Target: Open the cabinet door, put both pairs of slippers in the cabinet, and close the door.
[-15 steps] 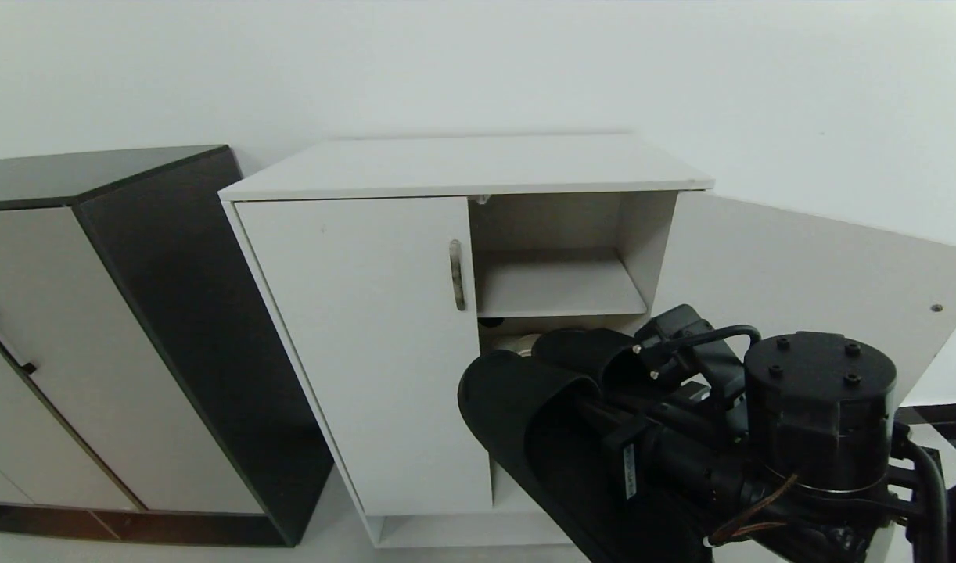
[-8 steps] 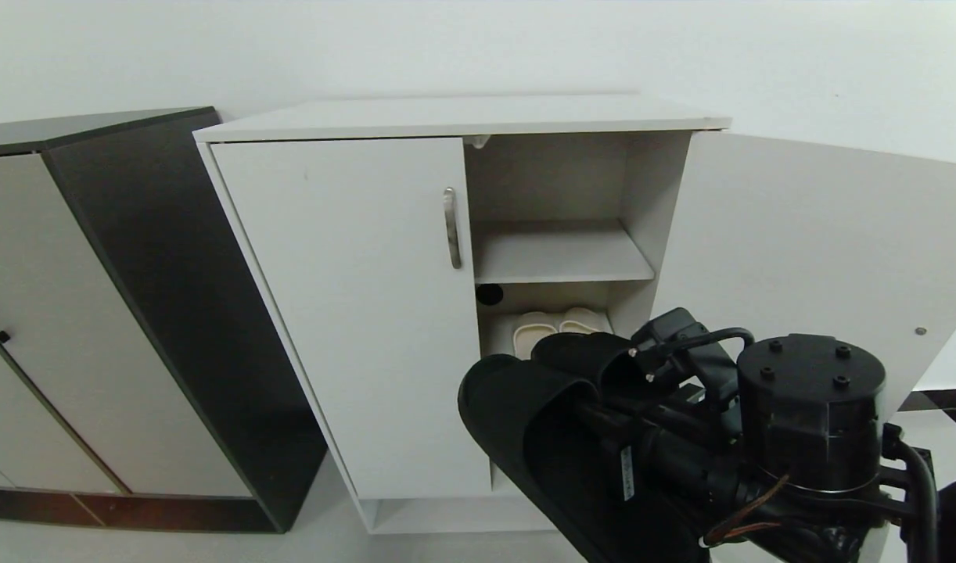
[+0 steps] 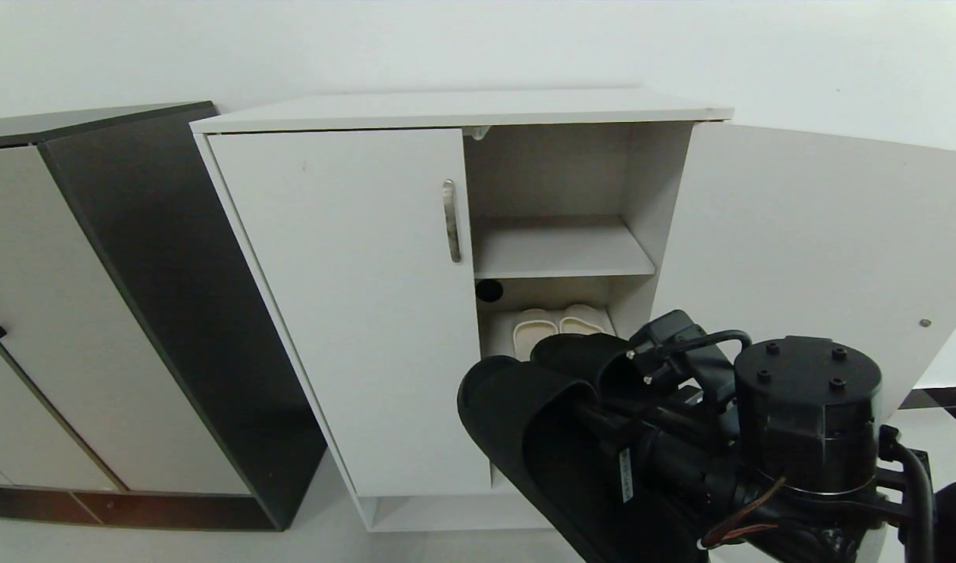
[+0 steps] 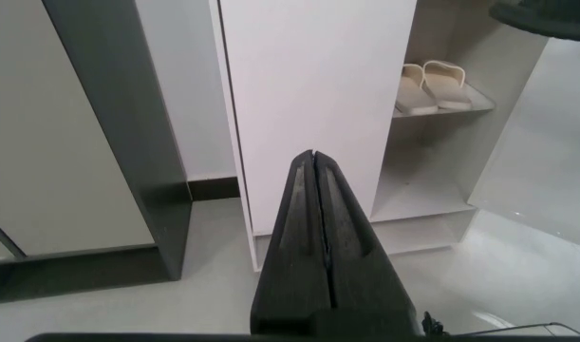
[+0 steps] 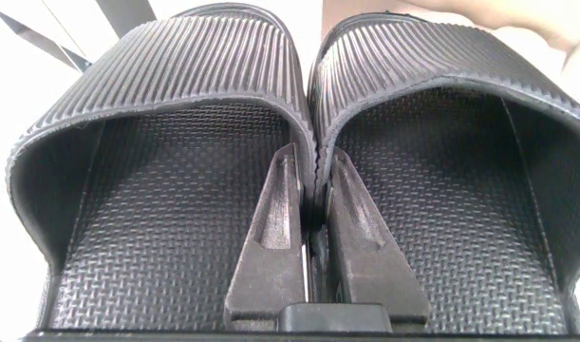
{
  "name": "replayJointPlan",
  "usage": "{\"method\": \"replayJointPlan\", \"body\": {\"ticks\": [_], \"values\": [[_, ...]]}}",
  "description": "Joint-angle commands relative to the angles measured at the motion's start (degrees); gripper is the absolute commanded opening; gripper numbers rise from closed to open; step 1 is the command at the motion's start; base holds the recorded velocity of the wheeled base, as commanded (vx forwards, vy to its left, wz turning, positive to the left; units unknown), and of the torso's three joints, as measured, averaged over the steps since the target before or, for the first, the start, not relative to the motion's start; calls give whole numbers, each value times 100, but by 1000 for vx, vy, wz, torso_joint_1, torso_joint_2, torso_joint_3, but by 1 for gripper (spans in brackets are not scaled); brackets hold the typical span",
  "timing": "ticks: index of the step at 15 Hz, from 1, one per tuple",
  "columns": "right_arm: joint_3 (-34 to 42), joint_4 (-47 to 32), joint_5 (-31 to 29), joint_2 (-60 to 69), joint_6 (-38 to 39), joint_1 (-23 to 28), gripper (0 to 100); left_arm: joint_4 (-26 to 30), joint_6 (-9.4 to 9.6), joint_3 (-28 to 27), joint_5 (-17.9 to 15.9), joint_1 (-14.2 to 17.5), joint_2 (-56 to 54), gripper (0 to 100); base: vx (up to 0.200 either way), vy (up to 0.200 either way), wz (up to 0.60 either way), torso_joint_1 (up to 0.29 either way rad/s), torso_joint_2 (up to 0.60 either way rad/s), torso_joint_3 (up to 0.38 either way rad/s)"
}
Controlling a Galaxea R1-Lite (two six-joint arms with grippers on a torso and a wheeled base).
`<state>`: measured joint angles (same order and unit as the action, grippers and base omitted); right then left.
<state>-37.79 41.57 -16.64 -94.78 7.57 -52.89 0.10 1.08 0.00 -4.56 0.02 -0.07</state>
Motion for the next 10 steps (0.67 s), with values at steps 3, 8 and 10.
{"method": "replayJointPlan", "body": {"ticks": [3,8,10], "values": [[0,0,3,-14,-10,-2,0,-1,-3,0,-1,6,7,0,0,0,0,0,0,0],[-369,-105,-533,-357,-133,-45,0,-1,6,0,-1,6,7,0,0,0,0,0,0,0],[-1222,-615,-1816,-928,78,-186,0,-1,6,0,-1,6,7,0,0,0,0,0,0,0]]}}
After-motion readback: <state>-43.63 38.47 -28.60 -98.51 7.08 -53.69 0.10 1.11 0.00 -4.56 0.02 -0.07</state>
